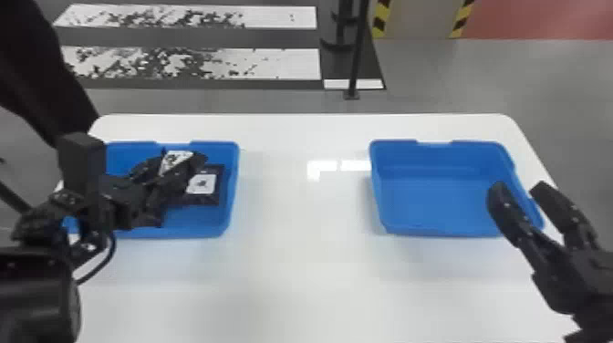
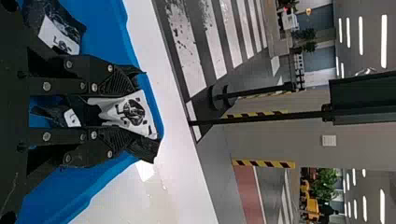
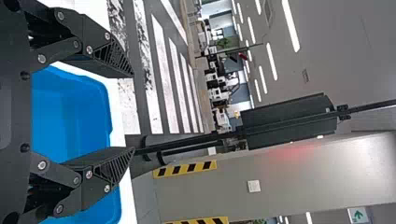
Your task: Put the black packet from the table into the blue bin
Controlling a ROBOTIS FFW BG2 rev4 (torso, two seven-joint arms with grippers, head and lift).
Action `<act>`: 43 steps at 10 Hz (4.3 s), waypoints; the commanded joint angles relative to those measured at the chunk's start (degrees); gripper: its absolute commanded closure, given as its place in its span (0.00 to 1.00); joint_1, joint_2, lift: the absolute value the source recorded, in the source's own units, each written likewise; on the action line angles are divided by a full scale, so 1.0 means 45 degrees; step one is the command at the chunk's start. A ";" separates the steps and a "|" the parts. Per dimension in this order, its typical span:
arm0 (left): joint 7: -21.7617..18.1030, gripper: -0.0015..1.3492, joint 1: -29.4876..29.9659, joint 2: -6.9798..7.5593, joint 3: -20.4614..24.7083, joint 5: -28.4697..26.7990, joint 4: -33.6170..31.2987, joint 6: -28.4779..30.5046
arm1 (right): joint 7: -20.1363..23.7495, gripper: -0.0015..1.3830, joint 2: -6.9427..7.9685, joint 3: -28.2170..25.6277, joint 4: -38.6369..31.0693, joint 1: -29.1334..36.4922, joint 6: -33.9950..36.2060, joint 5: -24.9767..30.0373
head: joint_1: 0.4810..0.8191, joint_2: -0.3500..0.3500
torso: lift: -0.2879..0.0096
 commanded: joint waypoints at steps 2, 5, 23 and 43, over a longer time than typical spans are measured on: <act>0.0022 0.07 0.0591 -0.0035 0.0172 0.0818 -0.0314 0.0092 | 0.0000 0.37 0.0011 0.0000 -0.0023 0.0000 -0.0011 -0.0006 | 0.63 0.54 | 0.60; 0.0217 0.09 0.1872 -0.0621 0.1137 0.1072 -0.1876 -0.0908 | 0.0000 0.37 0.0011 0.0025 -0.0023 0.0000 -0.0011 -0.0031 | 0.63 0.53 | 0.60; 0.3967 0.10 0.7028 -0.0875 0.0858 0.6582 -0.3158 -0.9158 | 0.0000 0.37 0.0011 0.0000 -0.0304 0.0343 0.0020 -0.0107 | 0.63 0.61 | 0.60; 0.4026 0.10 0.7028 -0.0855 0.0680 0.7039 -0.3126 -0.9002 | -0.0019 0.37 0.0011 -0.0051 -0.0304 0.0312 0.0020 -0.0082 | 0.63 0.60 | 0.60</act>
